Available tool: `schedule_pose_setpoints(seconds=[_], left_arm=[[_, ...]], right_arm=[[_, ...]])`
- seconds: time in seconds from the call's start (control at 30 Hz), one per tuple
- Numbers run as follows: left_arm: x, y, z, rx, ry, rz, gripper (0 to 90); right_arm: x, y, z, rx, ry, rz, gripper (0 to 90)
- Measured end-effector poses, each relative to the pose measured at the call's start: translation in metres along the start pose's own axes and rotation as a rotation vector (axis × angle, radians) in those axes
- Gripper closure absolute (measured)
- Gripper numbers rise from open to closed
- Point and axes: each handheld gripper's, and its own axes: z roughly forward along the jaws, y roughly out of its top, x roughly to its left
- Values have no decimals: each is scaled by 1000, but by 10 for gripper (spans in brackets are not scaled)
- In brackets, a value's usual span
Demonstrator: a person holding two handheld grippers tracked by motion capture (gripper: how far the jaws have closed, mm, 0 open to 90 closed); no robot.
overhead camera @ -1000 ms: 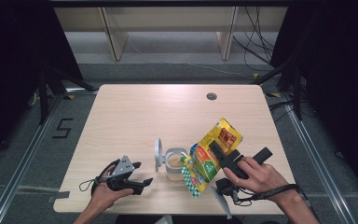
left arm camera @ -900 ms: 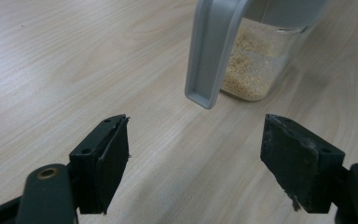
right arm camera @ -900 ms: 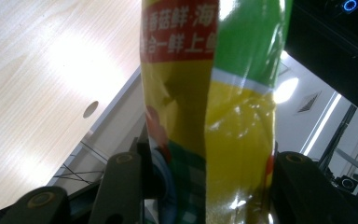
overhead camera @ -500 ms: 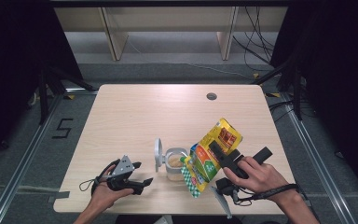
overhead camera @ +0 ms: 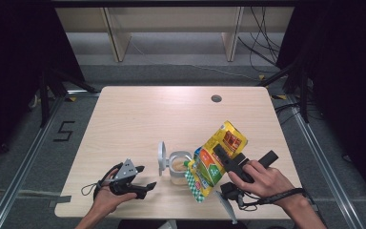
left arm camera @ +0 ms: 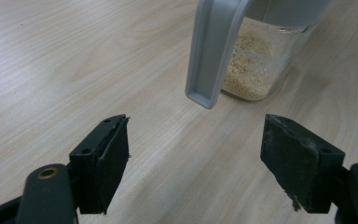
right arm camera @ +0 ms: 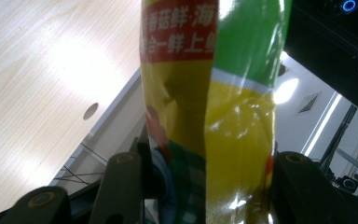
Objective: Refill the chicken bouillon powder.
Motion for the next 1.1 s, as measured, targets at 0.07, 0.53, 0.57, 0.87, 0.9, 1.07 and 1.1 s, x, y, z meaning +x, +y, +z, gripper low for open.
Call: schedule_pose_setpoints(seconds=[0.07,0.53,0.57,0.87,0.9,1.07,1.1], left_arm=[[-2,0,1,-16,-3,-14,232],[-2,-1,2,-20,0,-13,232],[-2,0,2,-19,5,-14,232],[-1,0,0,-5,9,3,232],[-1,0,0,-6,0,-2,232],[0,0,0,-9,5,0,232],[0,0,-1,0,7,6,232]], right_arm=[[0,0,0,-2,-2,5,605],[-1,-3,-1,11,-9,-2,608],[-1,-2,-1,8,2,0,608],[-2,-1,1,5,0,-1,617],[-2,-1,1,5,0,-1,617],[-1,-3,2,14,2,3,618],[2,-3,1,16,-1,8,619]])
